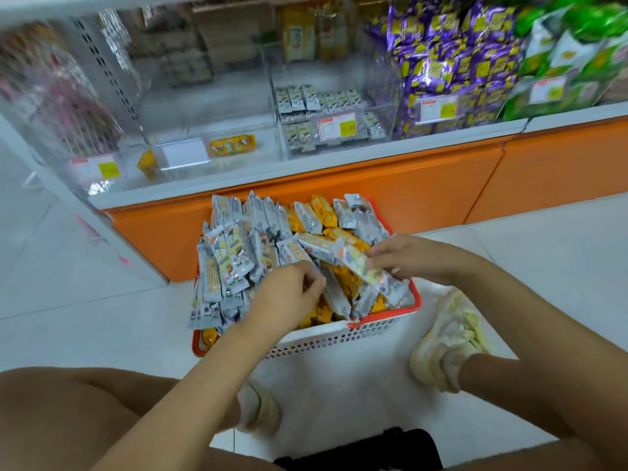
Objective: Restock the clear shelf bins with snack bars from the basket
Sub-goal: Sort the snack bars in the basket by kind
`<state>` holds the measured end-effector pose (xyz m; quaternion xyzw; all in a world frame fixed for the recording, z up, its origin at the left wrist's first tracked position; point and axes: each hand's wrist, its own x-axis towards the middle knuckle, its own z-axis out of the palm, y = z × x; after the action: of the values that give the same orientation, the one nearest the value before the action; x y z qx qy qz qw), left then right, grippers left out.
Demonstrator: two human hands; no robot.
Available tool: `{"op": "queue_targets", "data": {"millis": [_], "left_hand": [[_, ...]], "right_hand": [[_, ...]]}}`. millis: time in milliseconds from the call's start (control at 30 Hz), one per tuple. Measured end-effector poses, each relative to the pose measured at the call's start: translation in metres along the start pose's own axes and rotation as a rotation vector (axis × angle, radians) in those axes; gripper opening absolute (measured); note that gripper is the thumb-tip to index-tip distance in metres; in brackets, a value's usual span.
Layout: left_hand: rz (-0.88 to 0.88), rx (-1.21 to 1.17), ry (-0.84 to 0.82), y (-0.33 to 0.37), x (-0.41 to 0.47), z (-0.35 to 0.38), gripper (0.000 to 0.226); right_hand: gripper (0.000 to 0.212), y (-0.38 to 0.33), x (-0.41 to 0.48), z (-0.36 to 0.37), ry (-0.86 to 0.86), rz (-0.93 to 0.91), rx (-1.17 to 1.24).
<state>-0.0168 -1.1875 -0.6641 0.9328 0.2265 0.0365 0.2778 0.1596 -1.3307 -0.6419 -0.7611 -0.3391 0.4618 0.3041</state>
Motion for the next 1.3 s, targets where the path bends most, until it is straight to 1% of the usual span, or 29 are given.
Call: {"op": "queue_targets", "data": {"millis": [33,67,100,167,233,300,433,467,500,533,567,633,667,733,800,900,933,967,1000,1033,1100,1133,1200,1233,1267,1300], "left_hand": [[-0.038,-0.073,0.021,0.003,0.005,-0.004,0.02],[-0.096,-0.211,0.026,0.006,0.011,-0.008,0.018],[-0.162,-0.393,0.011,0.008,0.017,-0.012,0.018],[-0.278,-0.714,-0.036,0.014,0.027,-0.02,0.025],[-0.328,-0.862,0.0,0.015,0.035,-0.029,0.036],[-0.363,-0.95,0.052,0.011,0.042,-0.037,0.035],[-0.434,-1.027,0.055,0.001,0.052,-0.049,0.03],[-0.452,-1.043,0.079,-0.001,0.054,-0.051,0.029],[-0.47,-1.05,0.102,-0.002,0.056,-0.054,0.024],[-0.477,-1.054,0.11,-0.003,0.056,-0.057,0.017],[-0.485,-1.054,0.108,-0.003,0.057,-0.06,0.014],[-0.502,-1.087,0.089,-0.008,0.059,-0.064,0.012],[-0.505,-1.118,0.076,-0.011,0.059,-0.067,0.009],[-0.515,-1.175,0.046,-0.015,0.06,-0.071,0.006],[-0.522,-1.195,0.018,-0.017,0.061,-0.077,0.004],[-0.5,-1.221,-0.014,-0.019,0.067,-0.085,0.012],[-0.487,-1.229,-0.022,-0.02,0.071,-0.089,0.013],[-0.475,-1.224,-0.03,-0.019,0.074,-0.092,0.01],[-0.46,-1.21,-0.041,-0.02,0.079,-0.095,0.011],[-0.441,-1.195,-0.063,-0.02,0.084,-0.097,0.018],[-0.42,-1.176,-0.118,-0.018,0.093,-0.102,0.034],[-0.417,-1.18,-0.147,-0.018,0.097,-0.102,0.037],[-0.406,-1.218,-0.222,-0.015,0.106,-0.103,0.037],[-0.407,-1.234,-0.241,-0.013,0.11,-0.104,0.033],[-0.406,-1.231,-0.24,-0.013,0.114,-0.105,0.027],[-0.407,-1.213,-0.226,-0.014,0.119,-0.106,0.026]], "right_hand": [[0.034,-0.003,0.003,0.0,0.065,0.001,0.14],[0.031,-0.005,0.008,0.001,0.121,-0.008,0.24],[0.025,-0.009,0.013,0.003,0.16,-0.029,0.283],[0.021,-0.017,0.021,0.008,0.184,-0.09,0.31],[0.019,-0.028,0.029,0.013,0.182,-0.173,0.302],[0.014,-0.037,0.037,0.017,0.206,-0.261,0.27],[0.004,-0.046,0.057,0.023,0.251,-0.366,0.237],[0.004,-0.045,0.063,0.024,0.294,-0.383,0.184],[0.005,-0.044,0.068,0.024,0.343,-0.381,0.073],[0.011,-0.04,0.075,0.025,0.377,-0.349,-0.085],[0.023,-0.037,0.08,0.026,0.377,-0.285,-0.259],[0.044,-0.03,0.091,0.032,0.292,-0.135,-0.52],[0.049,-0.028,0.096,0.035,0.249,-0.081,-0.569],[0.052,-0.026,0.104,0.036,0.2,-0.024,-0.557],[0.049,-0.023,0.112,0.028,0.191,0.012,-0.443],[0.043,-0.03,0.113,0.004,0.219,0.022,-0.001],[0.041,-0.035,0.11,-0.006,0.244,0.008,0.119],[0.037,-0.041,0.106,-0.017,0.268,-0.005,0.184],[0.035,-0.049,0.101,-0.027,0.278,-0.022,0.207],[0.031,-0.057,0.096,-0.037,0.266,-0.051,0.203],[0.025,-0.075,0.088,-0.054,0.199,-0.127,0.178],[0.026,-0.084,0.086,-0.061,0.161,-0.16,0.164],[0.035,-0.101,0.083,-0.072,0.138,-0.193,0.081],[0.038,-0.108,0.083,-0.078,0.152,-0.208,0.018],[0.039,-0.115,0.084,-0.083,0.167,-0.222,-0.051],[0.04,-0.121,0.086,-0.088,0.17,-0.237,-0.098]]}}
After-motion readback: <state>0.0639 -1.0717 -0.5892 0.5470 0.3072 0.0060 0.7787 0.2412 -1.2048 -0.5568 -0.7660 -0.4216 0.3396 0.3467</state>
